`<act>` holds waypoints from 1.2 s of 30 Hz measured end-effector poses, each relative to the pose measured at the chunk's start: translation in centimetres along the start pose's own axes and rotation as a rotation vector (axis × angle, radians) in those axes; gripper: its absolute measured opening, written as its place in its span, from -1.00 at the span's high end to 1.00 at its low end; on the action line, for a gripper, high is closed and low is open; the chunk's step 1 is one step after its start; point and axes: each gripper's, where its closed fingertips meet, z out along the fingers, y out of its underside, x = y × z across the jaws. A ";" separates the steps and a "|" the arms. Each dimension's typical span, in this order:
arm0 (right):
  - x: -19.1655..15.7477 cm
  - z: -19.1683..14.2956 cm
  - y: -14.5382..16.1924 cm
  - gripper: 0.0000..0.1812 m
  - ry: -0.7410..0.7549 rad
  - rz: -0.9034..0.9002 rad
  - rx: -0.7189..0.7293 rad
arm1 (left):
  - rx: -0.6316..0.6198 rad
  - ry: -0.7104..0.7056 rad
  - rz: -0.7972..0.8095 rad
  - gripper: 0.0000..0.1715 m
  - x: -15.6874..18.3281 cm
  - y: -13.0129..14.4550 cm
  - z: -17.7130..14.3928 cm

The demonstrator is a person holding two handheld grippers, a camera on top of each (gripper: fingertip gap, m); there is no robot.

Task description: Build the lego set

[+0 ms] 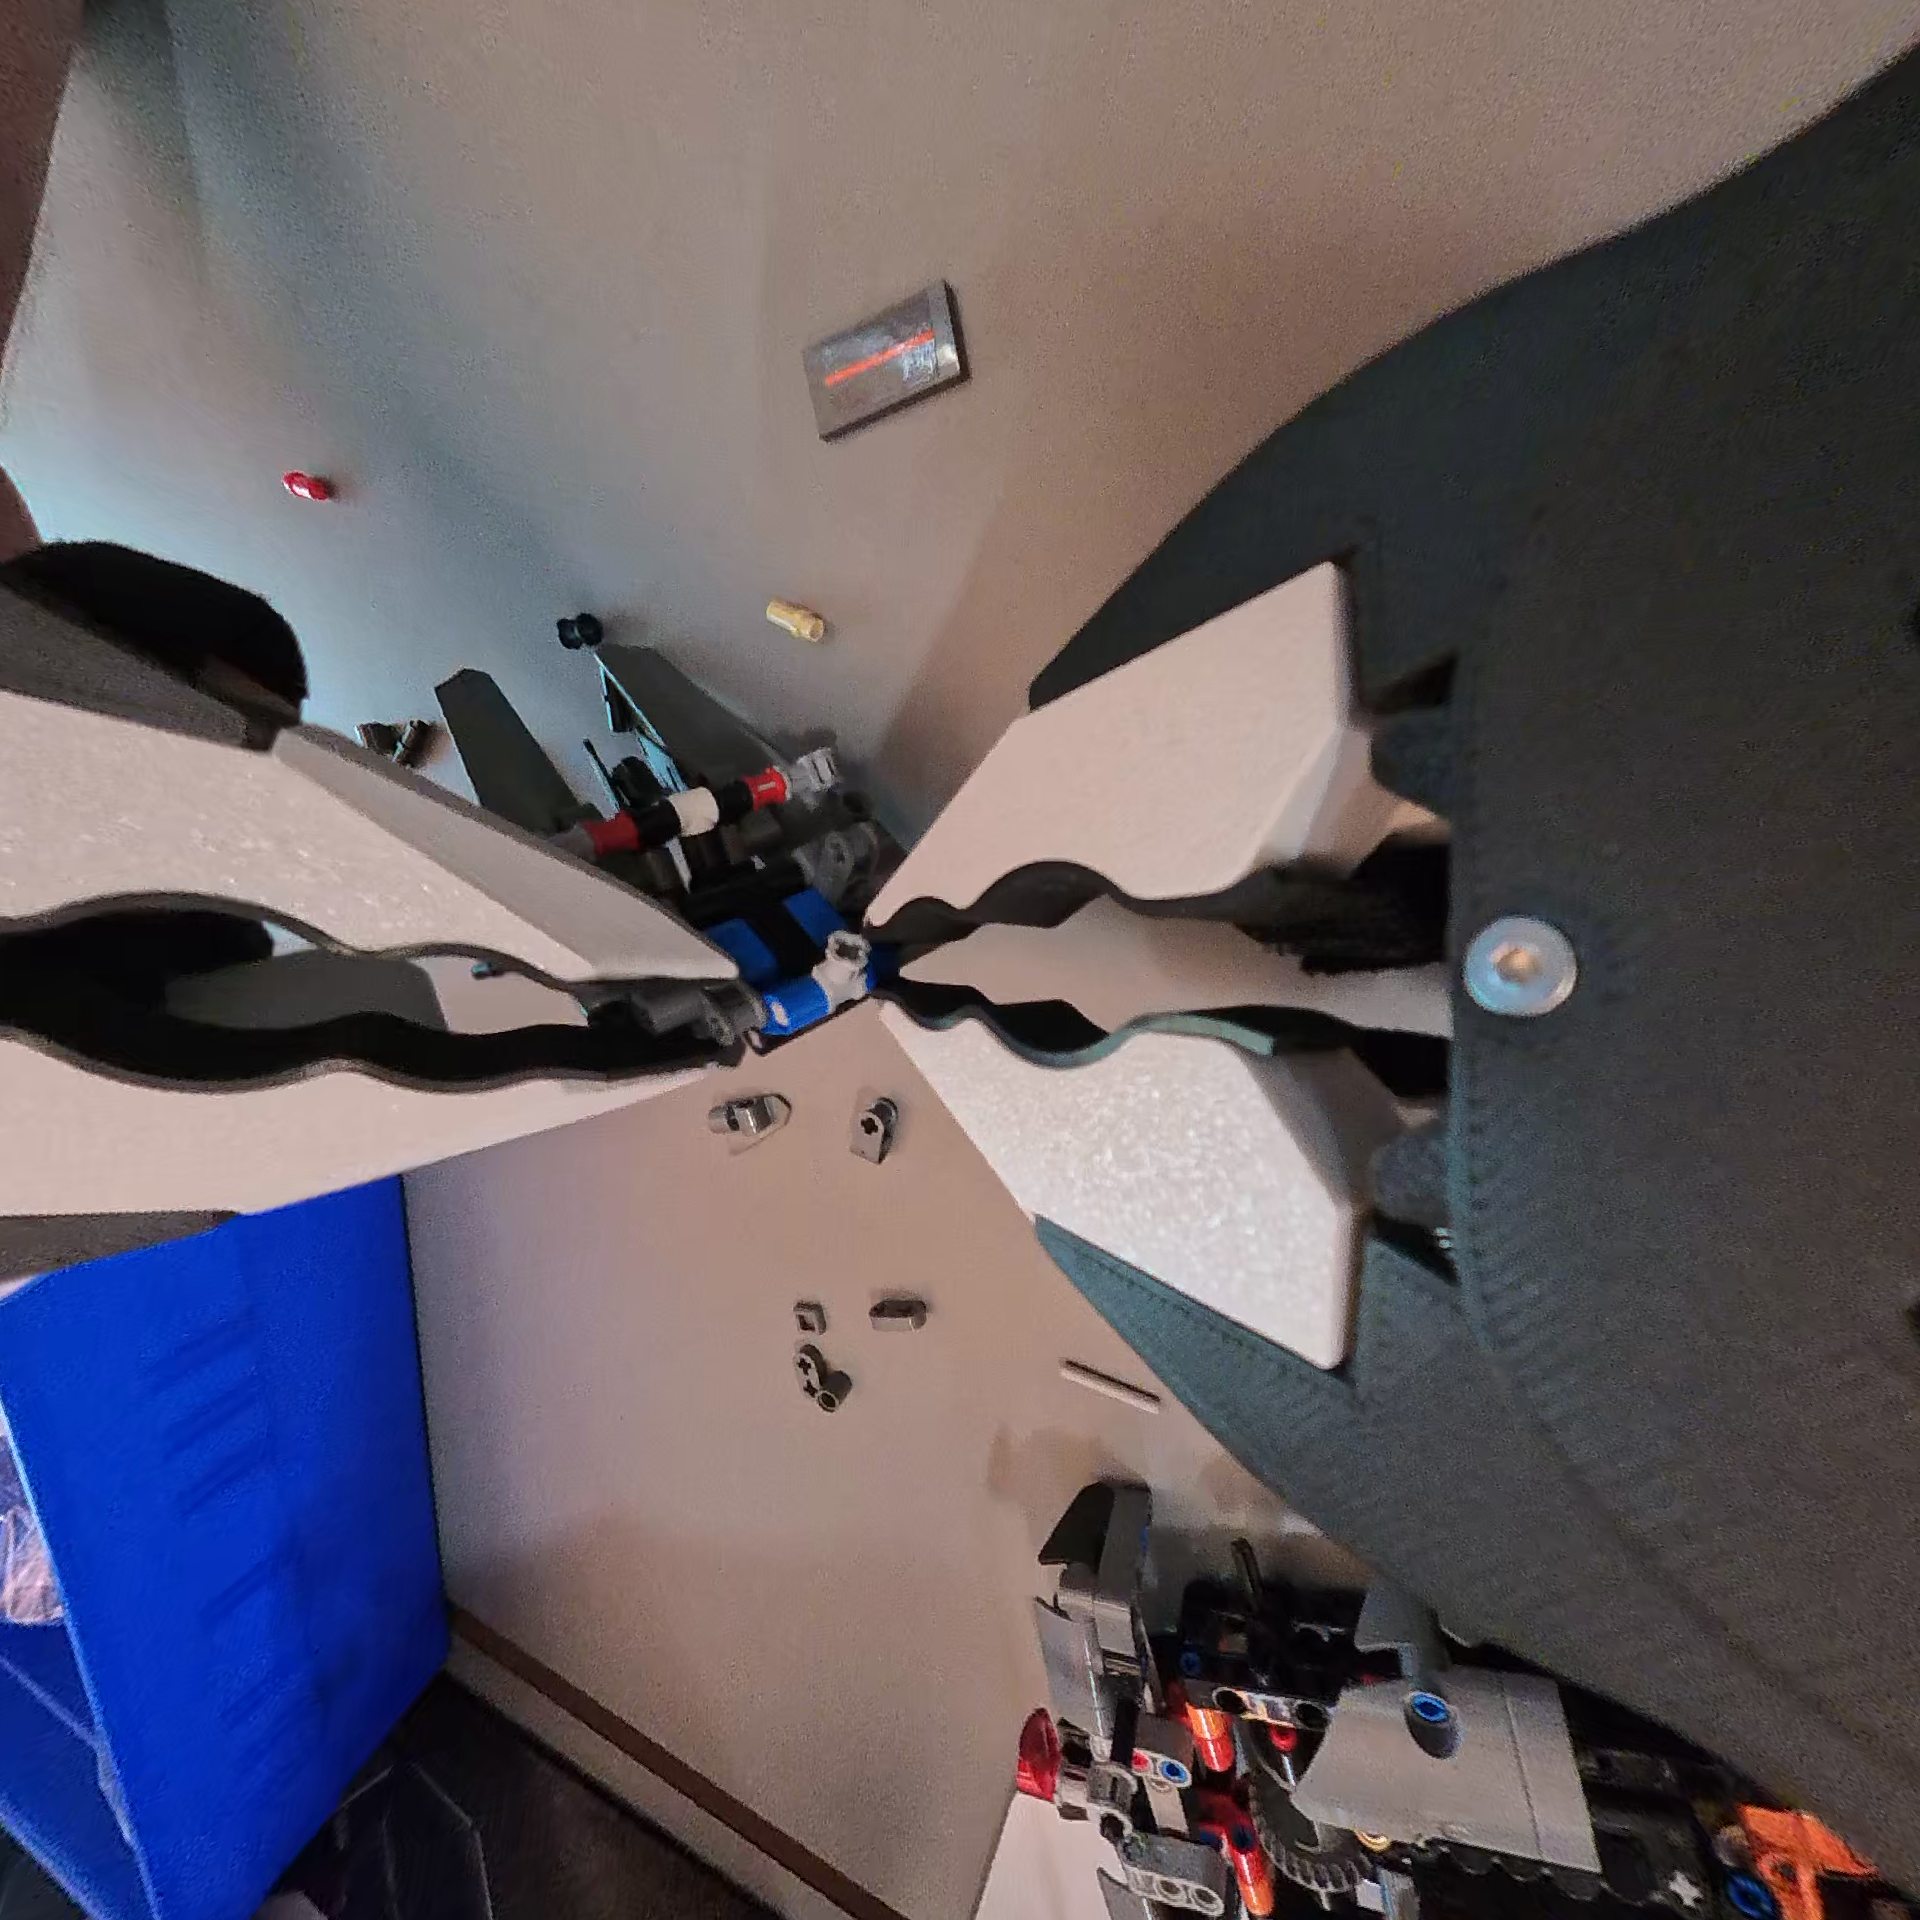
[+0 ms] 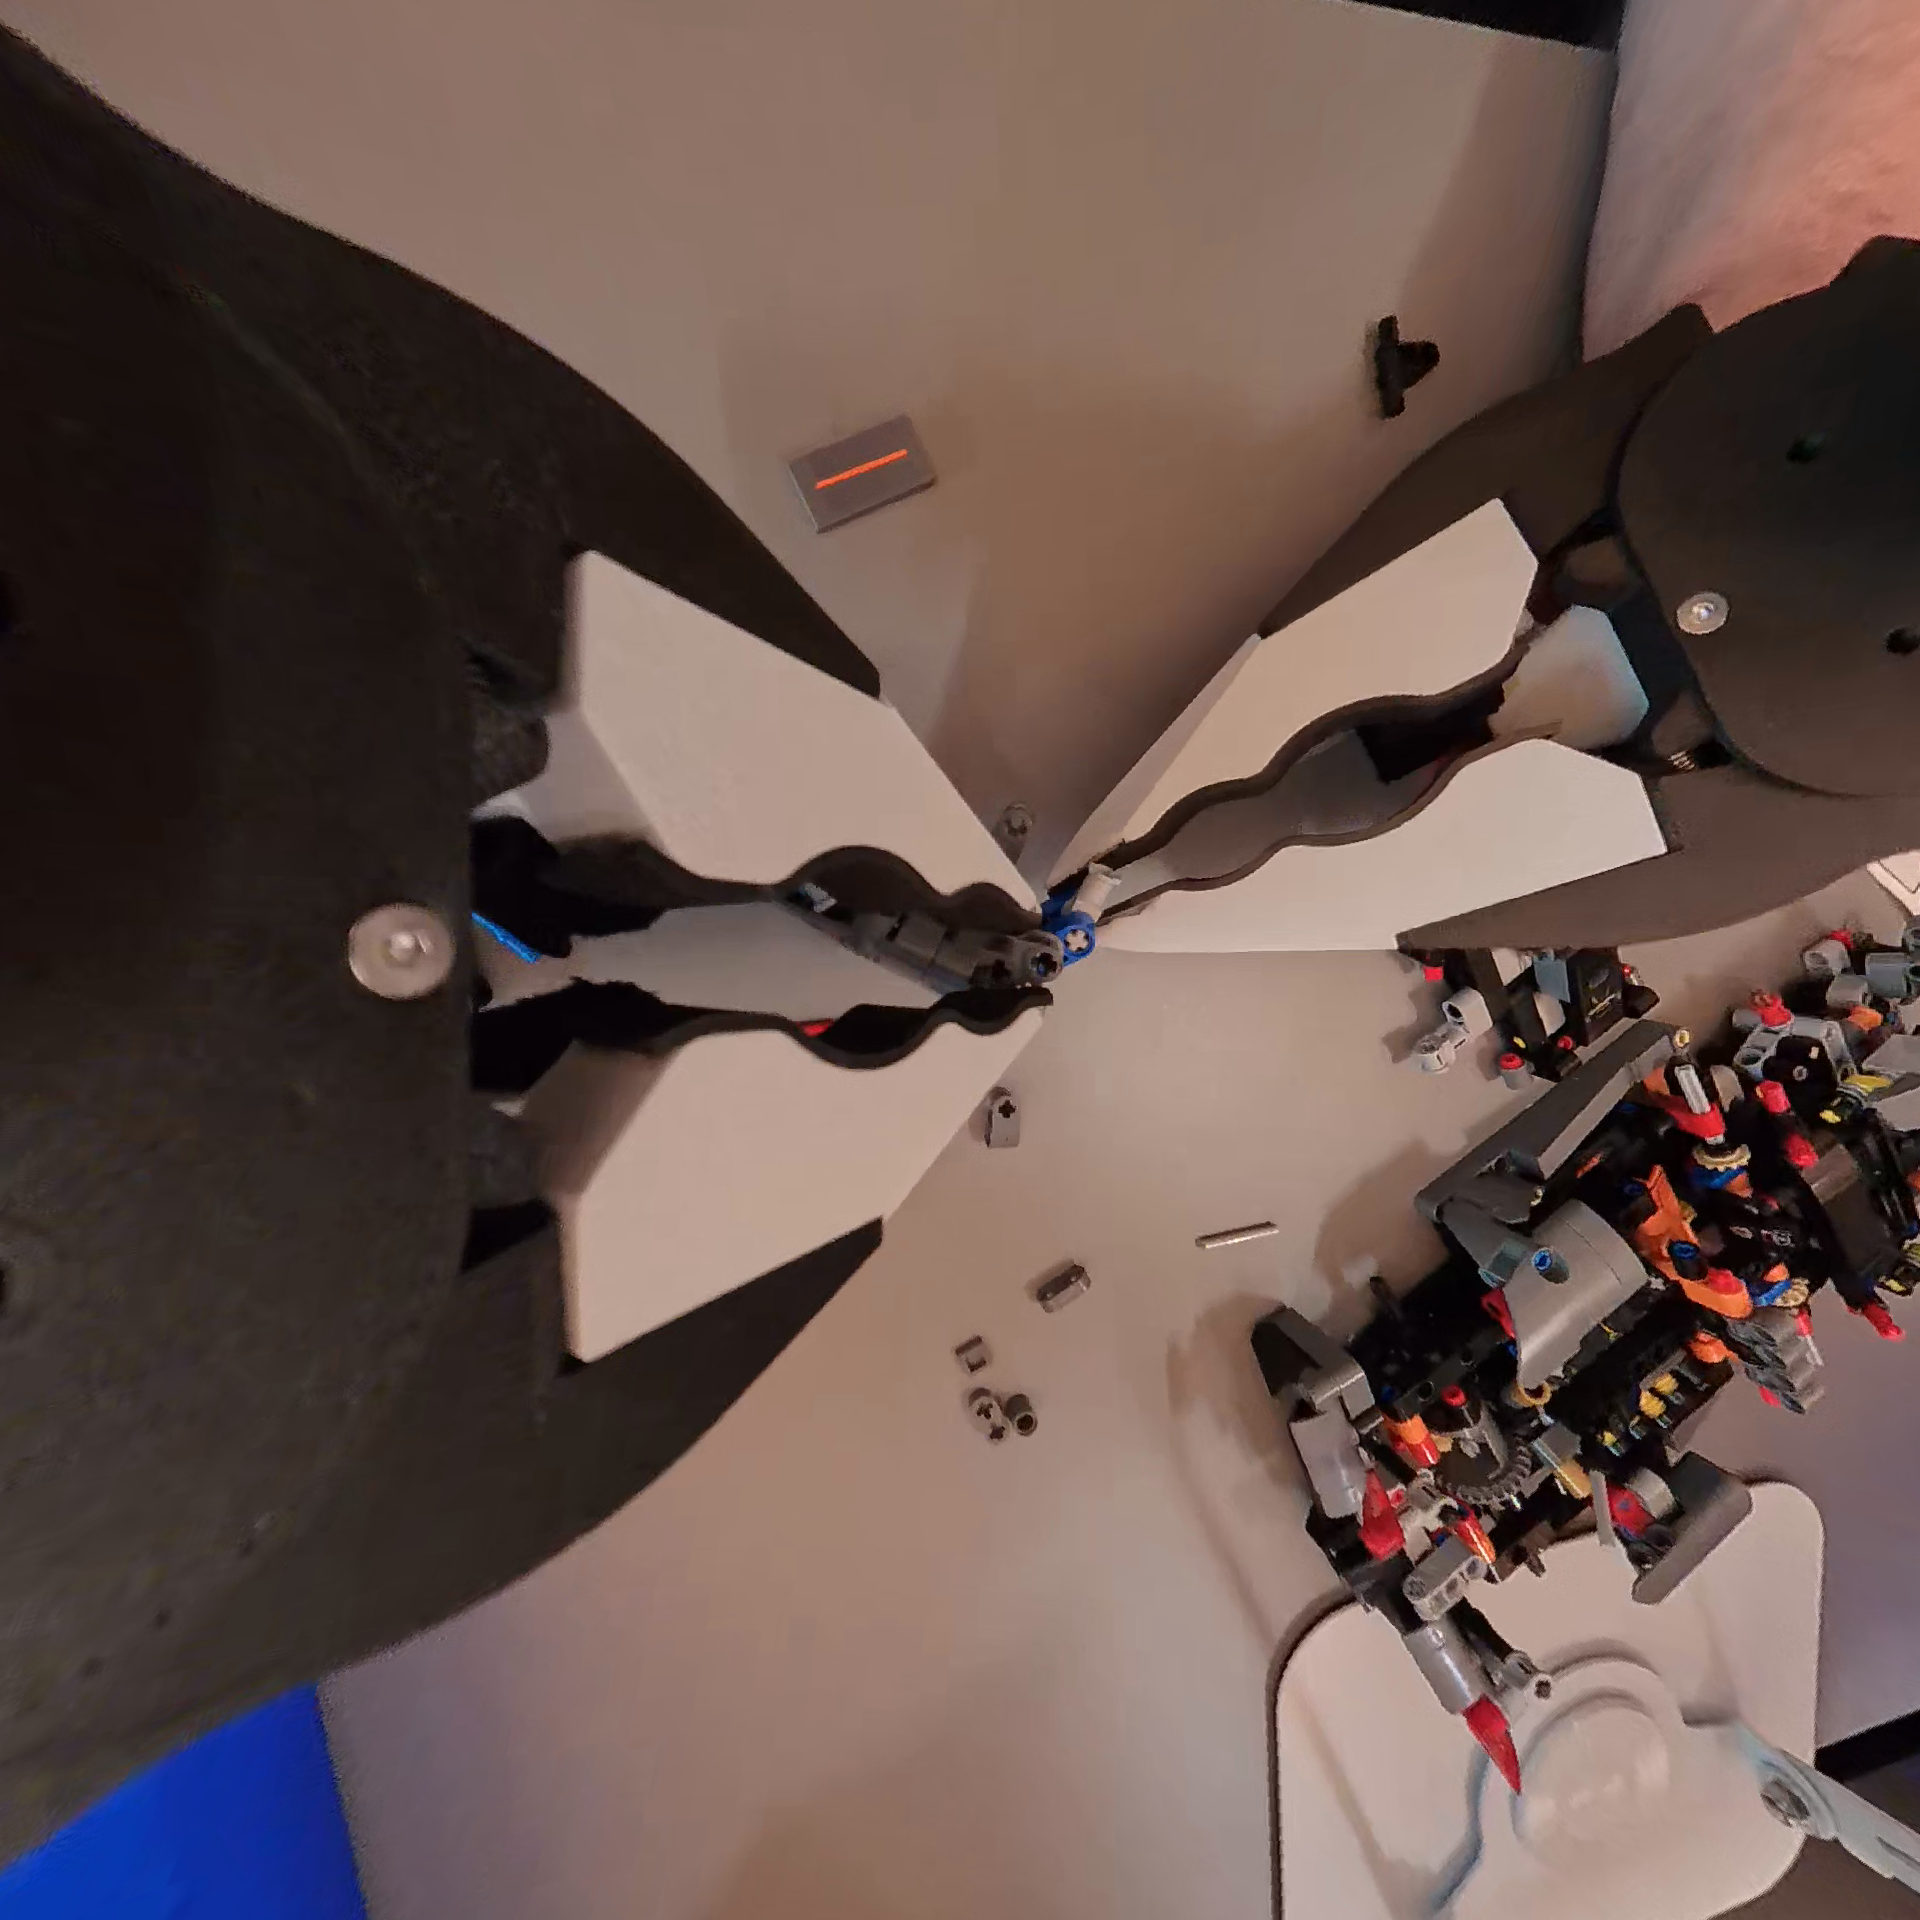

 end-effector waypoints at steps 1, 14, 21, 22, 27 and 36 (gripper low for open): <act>0.0 0.0 0.0 0.91 -0.012 0.020 0.003 | -0.001 0.001 0.003 0.94 0.0 0.0 0.0; -1.0 0.3 0.3 0.94 -0.161 0.174 0.020 | -0.035 0.001 0.044 0.94 0.4 0.4 0.6; -0.7 0.5 0.2 0.94 -0.144 0.175 0.024 | -0.044 -0.019 0.067 0.94 0.3 0.5 0.5; -0.7 0.5 0.2 0.94 -0.148 0.183 0.030 | -0.044 -0.021 0.070 0.94 0.2 0.6 0.5; -0.4 0.6 0.0 0.94 -0.152 0.220 0.048 | -0.046 -0.037 0.087 0.94 0.1 0.6 0.5; -0.1 0.2 -0.3 0.94 -0.163 0.246 0.089 | 0.001 -0.033 0.028 0.84 -0.2 0.0 0.4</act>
